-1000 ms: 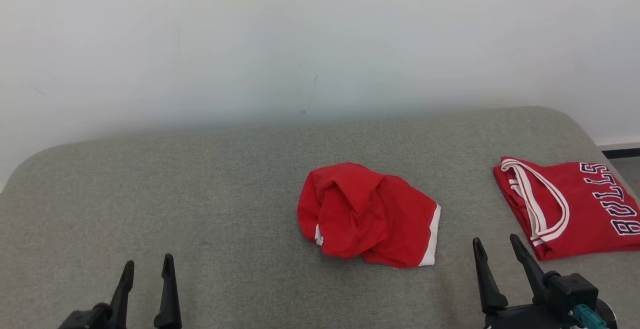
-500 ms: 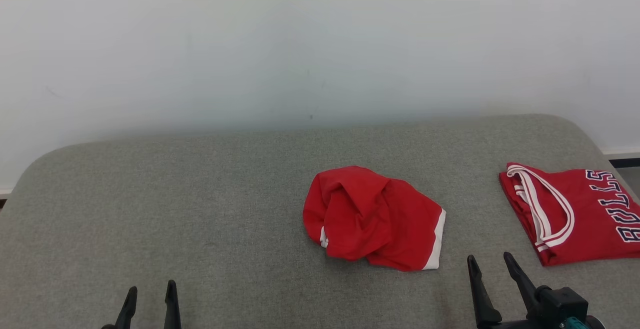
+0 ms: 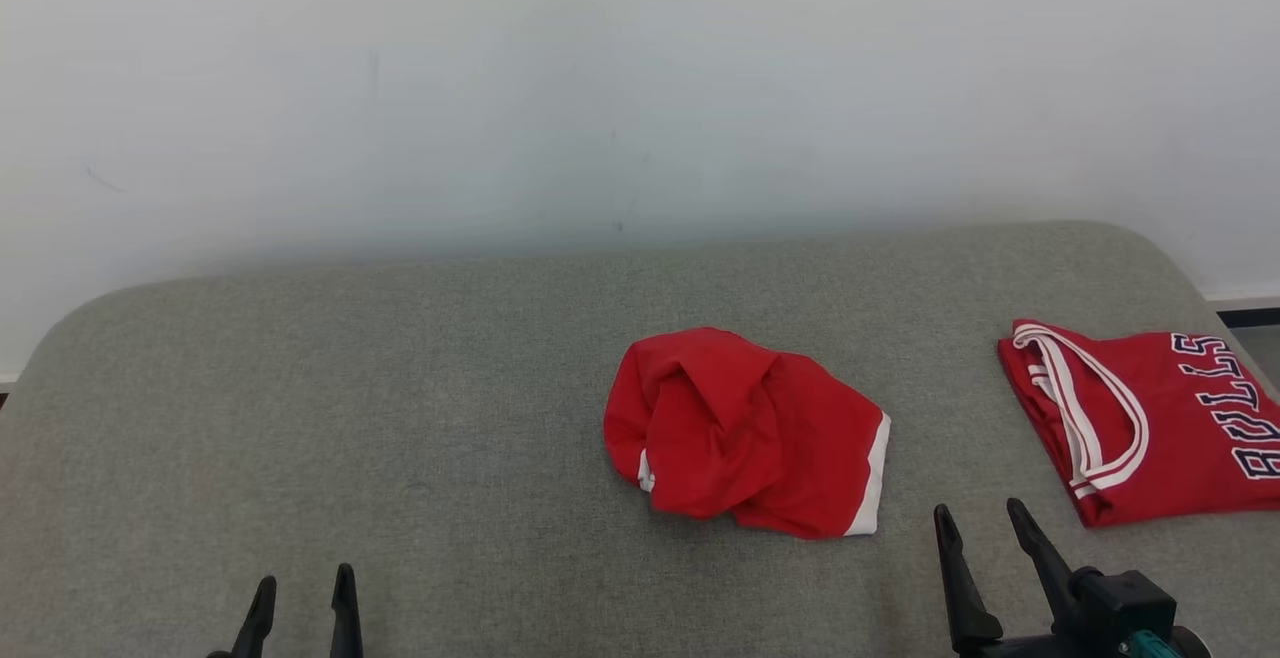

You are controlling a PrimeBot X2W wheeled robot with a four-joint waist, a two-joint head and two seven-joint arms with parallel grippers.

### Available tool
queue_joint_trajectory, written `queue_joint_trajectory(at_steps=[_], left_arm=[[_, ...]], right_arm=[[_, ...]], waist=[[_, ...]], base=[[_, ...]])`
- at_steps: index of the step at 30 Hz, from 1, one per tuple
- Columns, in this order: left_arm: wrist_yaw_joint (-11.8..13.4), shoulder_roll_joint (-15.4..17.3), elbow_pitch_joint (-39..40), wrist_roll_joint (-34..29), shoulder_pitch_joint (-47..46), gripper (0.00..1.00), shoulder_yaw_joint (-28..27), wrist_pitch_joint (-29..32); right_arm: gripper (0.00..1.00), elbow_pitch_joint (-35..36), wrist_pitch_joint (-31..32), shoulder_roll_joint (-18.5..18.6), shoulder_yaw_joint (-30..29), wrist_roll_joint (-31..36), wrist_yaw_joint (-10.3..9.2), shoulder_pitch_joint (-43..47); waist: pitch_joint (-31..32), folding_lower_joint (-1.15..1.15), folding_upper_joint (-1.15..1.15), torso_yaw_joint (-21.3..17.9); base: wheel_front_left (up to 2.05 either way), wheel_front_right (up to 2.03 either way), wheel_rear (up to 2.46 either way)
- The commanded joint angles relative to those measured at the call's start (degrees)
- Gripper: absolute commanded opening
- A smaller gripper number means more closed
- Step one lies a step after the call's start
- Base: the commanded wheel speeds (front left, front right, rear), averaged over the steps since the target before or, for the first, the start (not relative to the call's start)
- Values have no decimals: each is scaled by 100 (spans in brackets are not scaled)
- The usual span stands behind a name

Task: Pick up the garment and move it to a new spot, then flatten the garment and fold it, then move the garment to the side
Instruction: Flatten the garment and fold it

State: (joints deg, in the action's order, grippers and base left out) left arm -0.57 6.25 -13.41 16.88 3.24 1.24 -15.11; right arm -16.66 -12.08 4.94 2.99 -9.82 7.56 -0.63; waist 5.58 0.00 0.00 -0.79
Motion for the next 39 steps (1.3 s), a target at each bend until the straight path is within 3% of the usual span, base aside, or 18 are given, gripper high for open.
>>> queue_joint_trajectory(at_steps=[1, 10, 17, 27, 39], left_arm=[[-14, 19, -10, -32, 16, 100, 1, -1], [20, -64, -71, -33, -134, 100, 40, -1], [-98, -67, -452, 57, -578, 100, 101, 60], [-287, -176, -1724, 383, -1681, 100, 328, 748], [-381, -300, -3288, 1007, -2709, 100, 350, 896]], right_arm=[[100, 11, -9, -11, 0, 27, -17, -25], [100, 2, 6, 8, 50, 21, -16, -96], [100, -9, 37, 27, 279, -5, -17, -280], [100, 17, 50, 53, 525, -33, -17, -519], [100, 43, 24, 125, 661, -40, -17, -715]], waist=[[-4, 0, 0, -5], [-66, 0, 0, -89], [-186, 0, 0, -451], [-521, 0, 0, -1120], [-892, 0, 0, -1943]], base=[[0, 0, 0], [0, 0, 0], [0, 0, 0], [0, 0, 0], [0, 0, 0]])
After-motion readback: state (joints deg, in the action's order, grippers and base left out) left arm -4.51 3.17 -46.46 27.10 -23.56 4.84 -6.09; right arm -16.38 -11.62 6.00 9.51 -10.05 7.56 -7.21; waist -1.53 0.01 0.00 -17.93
